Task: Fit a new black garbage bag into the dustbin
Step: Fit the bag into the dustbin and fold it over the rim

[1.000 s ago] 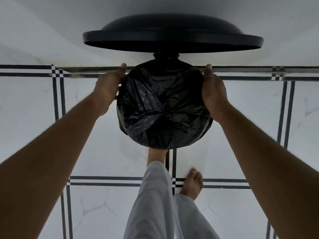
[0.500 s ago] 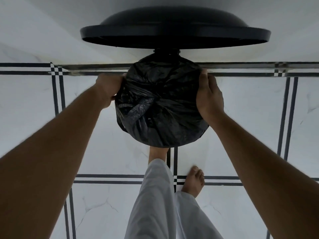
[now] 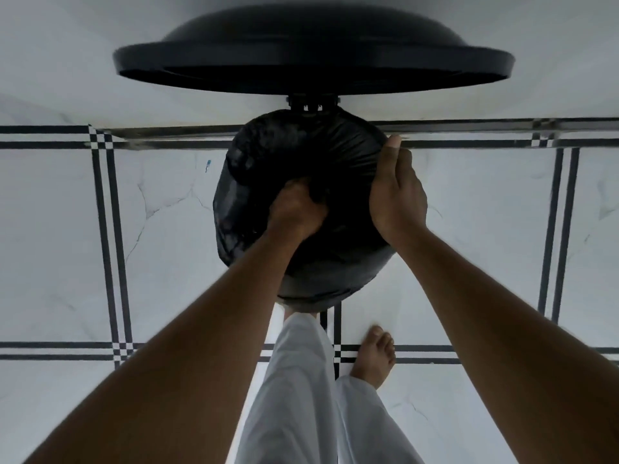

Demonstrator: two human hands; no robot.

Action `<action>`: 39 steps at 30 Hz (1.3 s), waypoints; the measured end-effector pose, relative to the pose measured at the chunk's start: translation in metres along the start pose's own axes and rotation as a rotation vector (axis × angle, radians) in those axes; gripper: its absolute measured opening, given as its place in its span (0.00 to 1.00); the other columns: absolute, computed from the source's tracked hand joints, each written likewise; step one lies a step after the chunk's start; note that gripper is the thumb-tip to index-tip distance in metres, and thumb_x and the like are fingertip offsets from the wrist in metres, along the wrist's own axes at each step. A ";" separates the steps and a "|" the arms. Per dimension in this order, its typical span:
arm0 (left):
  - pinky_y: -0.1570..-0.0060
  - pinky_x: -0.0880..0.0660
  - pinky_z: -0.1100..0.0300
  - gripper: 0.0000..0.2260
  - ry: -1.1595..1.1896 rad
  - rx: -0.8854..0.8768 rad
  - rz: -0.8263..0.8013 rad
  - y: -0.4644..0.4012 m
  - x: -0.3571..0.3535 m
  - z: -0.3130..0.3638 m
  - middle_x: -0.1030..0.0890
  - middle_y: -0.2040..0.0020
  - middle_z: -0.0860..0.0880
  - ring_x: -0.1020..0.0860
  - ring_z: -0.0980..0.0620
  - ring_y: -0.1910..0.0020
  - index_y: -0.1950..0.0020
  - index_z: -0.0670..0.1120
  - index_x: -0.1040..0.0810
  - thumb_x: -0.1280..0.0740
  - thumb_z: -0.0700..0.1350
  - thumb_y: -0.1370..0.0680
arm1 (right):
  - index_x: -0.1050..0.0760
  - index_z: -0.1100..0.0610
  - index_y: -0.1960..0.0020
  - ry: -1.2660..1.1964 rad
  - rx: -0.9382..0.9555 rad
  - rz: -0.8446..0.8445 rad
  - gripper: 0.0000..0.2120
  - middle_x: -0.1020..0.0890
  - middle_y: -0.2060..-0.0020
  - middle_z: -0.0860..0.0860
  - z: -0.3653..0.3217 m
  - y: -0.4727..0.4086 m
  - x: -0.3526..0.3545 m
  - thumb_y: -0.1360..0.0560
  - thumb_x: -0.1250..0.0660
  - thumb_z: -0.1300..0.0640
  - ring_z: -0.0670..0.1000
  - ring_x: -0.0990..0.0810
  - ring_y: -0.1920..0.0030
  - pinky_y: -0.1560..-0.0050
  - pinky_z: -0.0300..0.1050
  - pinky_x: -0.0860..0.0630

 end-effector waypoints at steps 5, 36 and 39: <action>0.16 0.50 0.34 0.43 -0.321 0.098 -0.265 -0.035 -0.032 -0.014 0.51 0.09 0.47 0.54 0.39 0.11 0.10 0.53 0.51 0.35 0.67 0.18 | 0.25 0.50 0.30 0.010 0.068 0.084 0.28 0.17 0.37 0.47 0.004 0.000 -0.004 0.10 0.57 0.36 0.48 0.26 0.44 0.41 0.50 0.35; 0.18 0.52 0.26 0.47 -0.112 0.256 -0.301 -0.050 -0.077 -0.036 0.66 0.11 0.46 0.64 0.30 0.13 0.11 0.59 0.63 0.36 0.70 0.18 | 0.26 0.53 0.36 0.119 0.187 0.233 0.26 0.18 0.44 0.47 0.014 -0.008 -0.012 0.10 0.56 0.38 0.50 0.22 0.46 0.47 0.49 0.32; 0.18 0.50 0.26 0.45 -0.083 0.220 -0.300 -0.051 -0.072 -0.030 0.63 0.10 0.46 0.61 0.30 0.13 0.10 0.56 0.61 0.36 0.66 0.16 | 0.26 0.54 0.36 0.143 0.189 0.248 0.26 0.19 0.45 0.47 0.015 -0.008 -0.013 0.10 0.56 0.38 0.50 0.23 0.48 0.47 0.49 0.33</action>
Point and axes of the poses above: each hand's wrist, its own y-axis away from the middle knuckle, its own x-axis out of the back of the hand, z = x × y, the point moved 5 cm from there along -y, towards the middle knuckle
